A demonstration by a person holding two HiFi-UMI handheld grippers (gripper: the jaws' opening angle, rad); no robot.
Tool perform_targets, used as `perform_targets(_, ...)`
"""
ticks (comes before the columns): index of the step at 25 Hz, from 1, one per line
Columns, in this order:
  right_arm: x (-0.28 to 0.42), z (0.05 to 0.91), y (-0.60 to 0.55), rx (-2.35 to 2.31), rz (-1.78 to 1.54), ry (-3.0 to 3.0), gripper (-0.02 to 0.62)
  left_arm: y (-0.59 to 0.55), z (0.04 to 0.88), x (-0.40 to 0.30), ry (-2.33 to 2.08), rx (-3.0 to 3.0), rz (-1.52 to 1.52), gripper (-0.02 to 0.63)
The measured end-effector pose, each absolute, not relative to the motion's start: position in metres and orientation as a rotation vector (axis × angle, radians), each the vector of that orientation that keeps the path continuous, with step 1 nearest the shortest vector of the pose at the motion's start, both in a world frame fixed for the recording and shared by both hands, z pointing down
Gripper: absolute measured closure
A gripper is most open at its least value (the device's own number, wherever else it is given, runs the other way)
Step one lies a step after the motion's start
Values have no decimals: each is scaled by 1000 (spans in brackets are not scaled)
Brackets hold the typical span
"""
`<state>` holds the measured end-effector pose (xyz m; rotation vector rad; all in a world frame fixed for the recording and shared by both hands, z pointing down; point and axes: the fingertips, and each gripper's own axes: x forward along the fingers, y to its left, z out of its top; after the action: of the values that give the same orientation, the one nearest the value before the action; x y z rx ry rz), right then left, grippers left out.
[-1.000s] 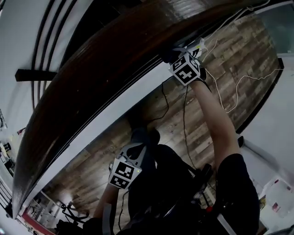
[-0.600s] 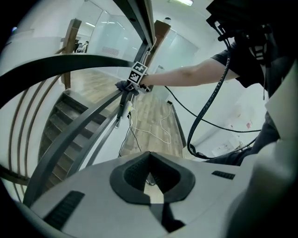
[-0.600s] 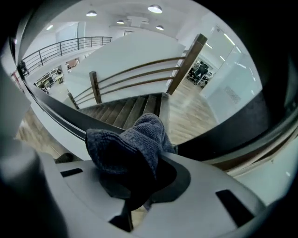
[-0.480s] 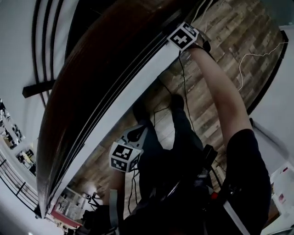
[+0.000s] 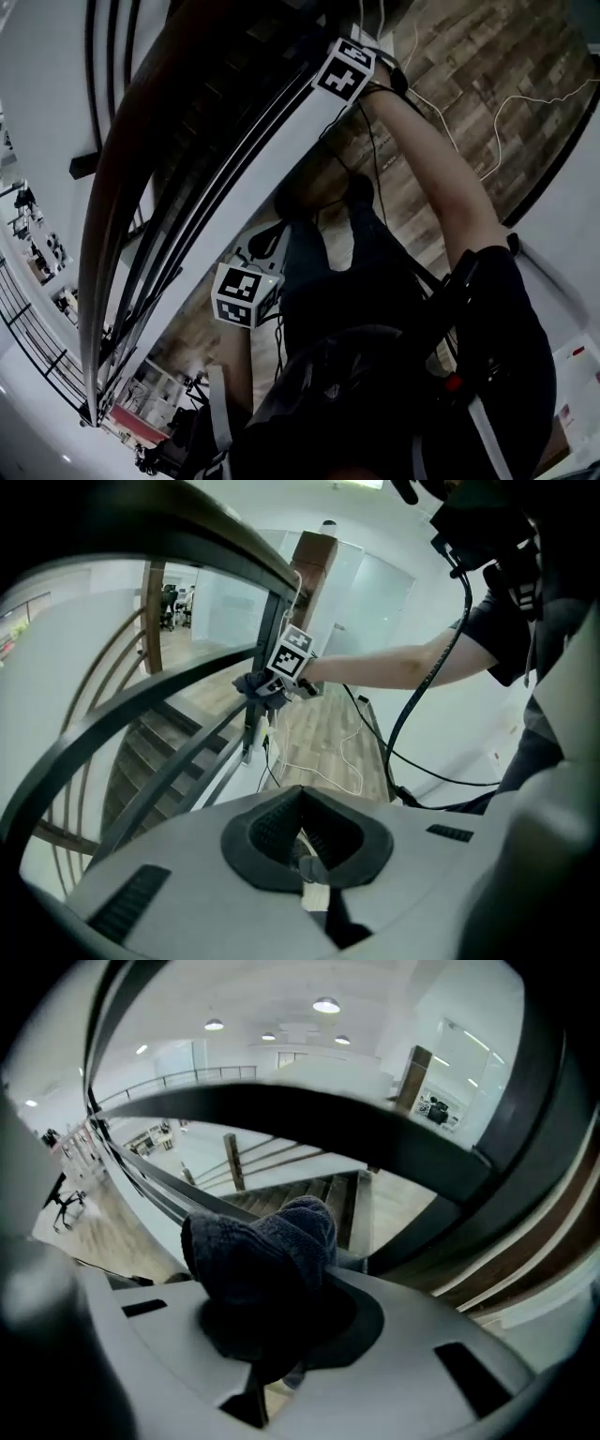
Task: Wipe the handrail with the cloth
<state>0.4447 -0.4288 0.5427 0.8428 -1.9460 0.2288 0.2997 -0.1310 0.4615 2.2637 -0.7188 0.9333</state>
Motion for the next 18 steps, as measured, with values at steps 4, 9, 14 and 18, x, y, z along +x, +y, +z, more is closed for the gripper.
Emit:
perform_targets(4,393,500,-343,684,490,-2211,555,-136,425,313,-837,2293,896,598)
perform_targets(9,351,406,-264,552,577,-2552,555,-135,368,319,-1050,2377,774,598)
perform_targets(14,309,341,-207,336,558,-2719,555,-108,324,289,-1262,2370,686,598)
perform_targets(18,277,313,-173,179,546,-2769,555,-86,295,242,-1447,2333,594,598)
